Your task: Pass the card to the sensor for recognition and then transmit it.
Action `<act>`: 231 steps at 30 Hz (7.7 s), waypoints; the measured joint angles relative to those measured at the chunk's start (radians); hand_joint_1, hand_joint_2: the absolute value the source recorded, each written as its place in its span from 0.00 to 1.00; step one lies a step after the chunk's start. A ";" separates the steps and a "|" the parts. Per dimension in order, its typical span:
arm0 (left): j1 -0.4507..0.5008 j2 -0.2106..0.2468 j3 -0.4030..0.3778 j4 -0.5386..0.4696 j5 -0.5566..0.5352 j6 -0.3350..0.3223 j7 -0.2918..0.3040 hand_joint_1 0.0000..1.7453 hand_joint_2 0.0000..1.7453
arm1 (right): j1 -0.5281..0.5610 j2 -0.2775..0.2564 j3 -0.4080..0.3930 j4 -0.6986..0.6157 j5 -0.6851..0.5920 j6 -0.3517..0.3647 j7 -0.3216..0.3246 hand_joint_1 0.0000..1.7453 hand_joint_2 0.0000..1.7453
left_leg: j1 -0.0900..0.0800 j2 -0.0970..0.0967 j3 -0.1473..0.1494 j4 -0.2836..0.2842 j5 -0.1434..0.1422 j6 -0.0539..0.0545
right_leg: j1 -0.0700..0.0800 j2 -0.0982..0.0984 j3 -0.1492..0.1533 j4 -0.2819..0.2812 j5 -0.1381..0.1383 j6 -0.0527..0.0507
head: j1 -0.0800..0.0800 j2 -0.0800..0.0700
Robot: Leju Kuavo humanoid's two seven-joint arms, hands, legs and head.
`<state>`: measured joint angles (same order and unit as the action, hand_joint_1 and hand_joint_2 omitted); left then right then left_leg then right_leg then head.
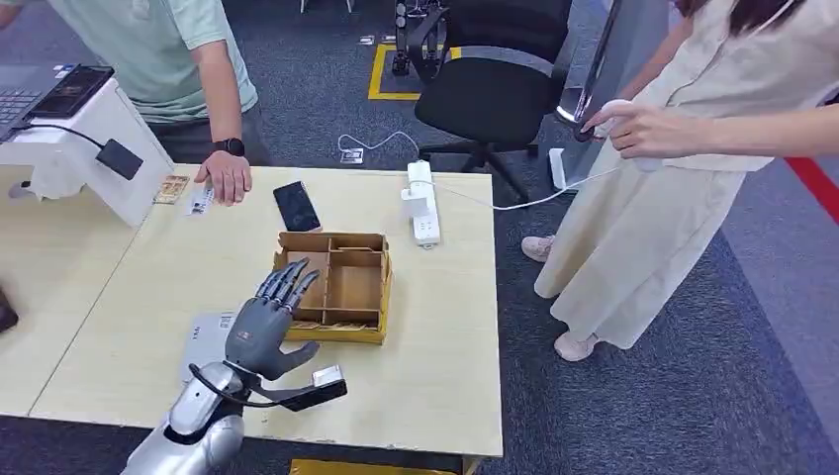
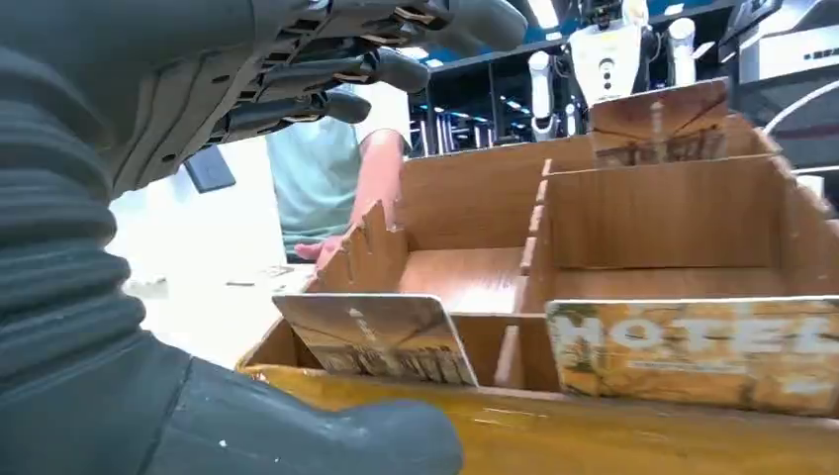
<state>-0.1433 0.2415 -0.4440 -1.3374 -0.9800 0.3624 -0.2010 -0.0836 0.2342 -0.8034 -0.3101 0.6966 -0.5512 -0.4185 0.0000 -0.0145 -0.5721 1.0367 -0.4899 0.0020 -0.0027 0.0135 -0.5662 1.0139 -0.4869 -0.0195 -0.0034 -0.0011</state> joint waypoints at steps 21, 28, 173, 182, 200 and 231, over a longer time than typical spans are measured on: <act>-0.019 0.016 0.000 0.080 0.004 -0.006 -0.005 0.00 1.00 | 0.004 0.000 0.000 0.000 -0.011 0.000 0.000 0.00 1.00 | 0.000 0.000 0.000 0.000 0.000 0.000 | 0.000 0.000 0.000 0.000 0.000 0.000 | 0.000 0.000; -0.016 0.016 0.000 0.080 0.021 -0.008 -0.022 1.00 1.00 | 0.004 0.000 0.000 0.000 -0.012 0.000 -0.001 0.00 1.00 | 0.000 0.000 0.000 0.000 0.000 0.000 | 0.000 0.000 0.000 0.000 0.000 0.000 | 0.000 0.000; -0.664 -0.045 0.191 0.597 -0.026 0.305 0.195 0.00 0.00 | 0.034 0.015 -0.026 0.023 0.002 -0.074 0.021 0.00 1.00 | 0.000 0.000 0.000 0.000 0.002 0.000 | 0.000 0.000 0.000 0.000 0.001 0.000 | 0.000 0.000; -0.660 -0.031 0.209 0.597 -0.024 0.302 0.190 0.00 0.00 | 0.034 0.015 -0.027 0.017 0.007 -0.075 0.018 0.00 1.00 | 0.000 0.000 -0.001 0.000 0.002 0.000 | 0.000 0.000 0.000 0.000 0.001 0.000 | 0.000 0.000; -0.386 0.060 0.358 0.317 0.140 0.288 0.068 0.00 1.00 | 0.034 0.014 -0.051 0.007 0.009 -0.072 -0.002 0.00 1.00 | 0.000 0.000 -0.001 0.000 0.001 0.000 | 0.000 0.002 -0.001 0.000 0.000 0.000 | -0.001 0.000; 0.151 -0.102 0.480 -0.359 0.366 0.277 -0.065 0.00 1.00 | 0.054 0.031 -0.057 -0.037 0.052 -0.071 0.022 0.00 1.00 | 0.000 0.000 -0.001 0.000 0.000 0.002 | 0.000 0.000 0.000 -0.001 0.000 0.000 | -0.001 0.000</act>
<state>0.0081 0.1400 0.0362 -1.6969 -0.6145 0.6390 -0.2659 -0.0292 0.2651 -0.8602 -0.3475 0.7481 -0.6226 -0.3967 -0.0002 -0.0140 -0.5731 1.0365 -0.4903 0.0037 -0.0029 0.0138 -0.5667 1.0130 -0.4870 -0.0191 -0.0042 -0.0011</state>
